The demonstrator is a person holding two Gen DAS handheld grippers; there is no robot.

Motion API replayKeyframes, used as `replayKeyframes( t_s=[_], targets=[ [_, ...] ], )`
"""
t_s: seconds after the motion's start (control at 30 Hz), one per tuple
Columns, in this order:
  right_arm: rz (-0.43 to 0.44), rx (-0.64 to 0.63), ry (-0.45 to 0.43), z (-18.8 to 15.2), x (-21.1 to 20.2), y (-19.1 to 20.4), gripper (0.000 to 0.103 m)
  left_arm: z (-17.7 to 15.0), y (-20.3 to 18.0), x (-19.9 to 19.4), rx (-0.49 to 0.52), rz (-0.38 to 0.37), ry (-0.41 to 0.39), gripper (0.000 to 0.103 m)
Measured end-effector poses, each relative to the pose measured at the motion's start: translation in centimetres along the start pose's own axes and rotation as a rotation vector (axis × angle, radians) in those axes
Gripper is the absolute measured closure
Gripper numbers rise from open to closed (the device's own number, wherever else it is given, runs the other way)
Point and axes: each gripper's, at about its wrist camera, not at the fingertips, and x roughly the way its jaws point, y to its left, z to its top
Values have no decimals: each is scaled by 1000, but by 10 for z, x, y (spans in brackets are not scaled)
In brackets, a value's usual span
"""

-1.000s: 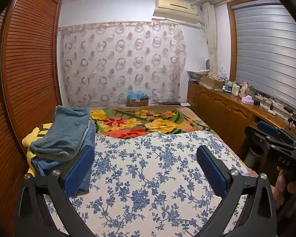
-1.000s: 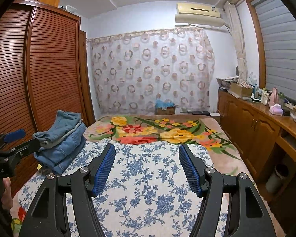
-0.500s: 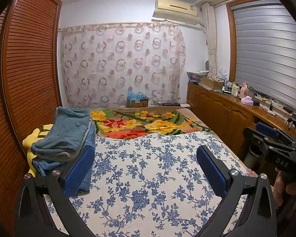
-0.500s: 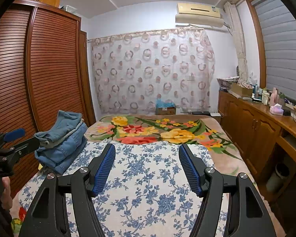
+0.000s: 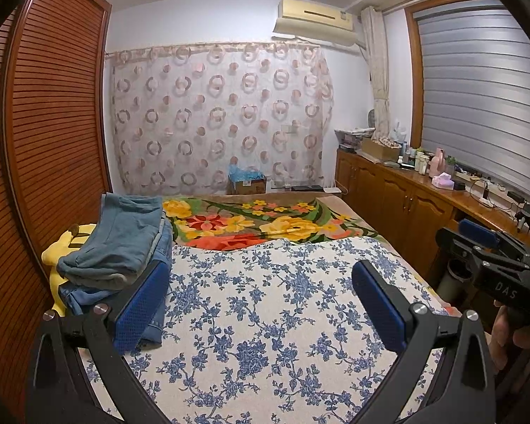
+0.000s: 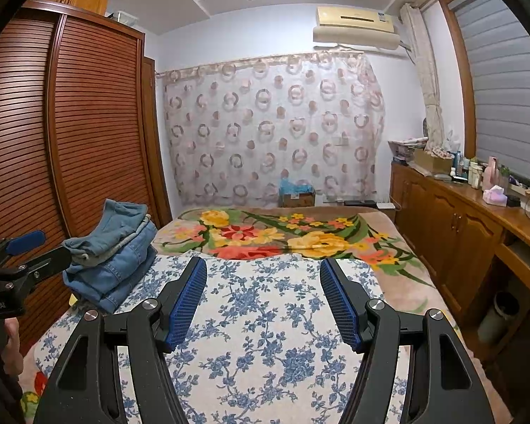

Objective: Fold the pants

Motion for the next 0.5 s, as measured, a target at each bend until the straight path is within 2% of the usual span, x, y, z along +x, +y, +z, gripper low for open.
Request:
replayKeyframes(
  t_s=[0.5],
  targets=[
    [-4,6,-5,-1,0,-3,34,9,1,-4,2,0,-9,0]
  ],
)
